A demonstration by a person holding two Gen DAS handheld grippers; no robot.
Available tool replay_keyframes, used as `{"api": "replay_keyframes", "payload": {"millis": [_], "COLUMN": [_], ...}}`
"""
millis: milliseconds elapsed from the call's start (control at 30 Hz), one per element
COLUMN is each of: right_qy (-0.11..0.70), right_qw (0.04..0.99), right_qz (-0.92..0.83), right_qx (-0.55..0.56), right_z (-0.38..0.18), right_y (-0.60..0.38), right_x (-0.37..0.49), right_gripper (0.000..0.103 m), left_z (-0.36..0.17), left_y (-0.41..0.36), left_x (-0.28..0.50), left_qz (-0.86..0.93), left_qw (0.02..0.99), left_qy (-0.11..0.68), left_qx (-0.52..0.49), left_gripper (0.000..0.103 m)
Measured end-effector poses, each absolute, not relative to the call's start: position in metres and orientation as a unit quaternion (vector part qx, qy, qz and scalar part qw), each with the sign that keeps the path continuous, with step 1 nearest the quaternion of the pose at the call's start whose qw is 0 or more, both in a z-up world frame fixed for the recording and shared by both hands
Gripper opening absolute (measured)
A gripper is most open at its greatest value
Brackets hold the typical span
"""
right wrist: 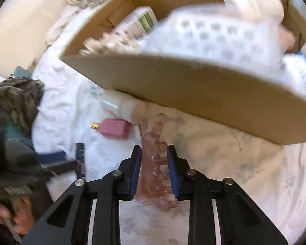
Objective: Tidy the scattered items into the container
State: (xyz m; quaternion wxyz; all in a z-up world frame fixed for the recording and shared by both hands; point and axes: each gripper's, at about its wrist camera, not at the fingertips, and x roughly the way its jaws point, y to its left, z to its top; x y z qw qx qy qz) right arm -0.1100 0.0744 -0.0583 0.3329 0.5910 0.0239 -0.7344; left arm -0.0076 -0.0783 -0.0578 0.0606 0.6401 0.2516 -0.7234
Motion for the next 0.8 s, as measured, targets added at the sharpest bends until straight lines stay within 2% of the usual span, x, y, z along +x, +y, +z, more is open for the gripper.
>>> {"api": "replay_keyframes", "payload": {"millis": [33,100,133,233,500,533,767,800], "right_qy": [0.009,0.003,0.003,-0.016,-0.045,-0.051,-0.040,-0.030], "right_qw": [0.339,0.350,0.354,0.365,0.384,0.388,0.379,0.369], "right_qz": [-0.735,-0.738,-0.739,-0.739,-0.751,-0.753,-0.779,-0.783], "right_qx": [0.587,0.576,0.573,0.566,0.535,0.530,0.498,0.500], "right_z": [-0.052,-0.040,-0.036,-0.027,-0.002,0.003,0.029,0.026], "right_y": [0.077,0.079,0.080,0.087,0.095,0.096,0.096,0.096], "right_x": [-0.109,-0.105,-0.103,-0.103,-0.110,-0.111,-0.114,-0.116], "right_gripper": [0.015,0.012,0.010,0.010,0.007,0.001,0.001,0.004], "left_z": [-0.061,-0.066,-0.068,-0.067,-0.021,-0.012,0.032,0.031], "left_y": [-0.071,-0.061,-0.060,-0.069,-0.074,-0.073,-0.061,-0.060], "left_x": [-0.009,-0.013,-0.013,-0.010,-0.002,-0.003,-0.020,-0.021], "left_qz": [-0.722,-0.727,-0.726,-0.728,-0.773,-0.782,-0.825,-0.825], "left_qw": [0.054,0.062,0.071,0.071,0.073,0.073,0.064,0.062], "left_qy": [0.238,0.198,0.185,0.204,0.203,0.196,0.125,0.119], "left_qx": [0.647,0.655,0.659,0.650,0.596,0.587,0.548,0.549], "left_gripper": [0.063,0.045,0.026,0.019,0.019,0.019,0.019,0.019]}}
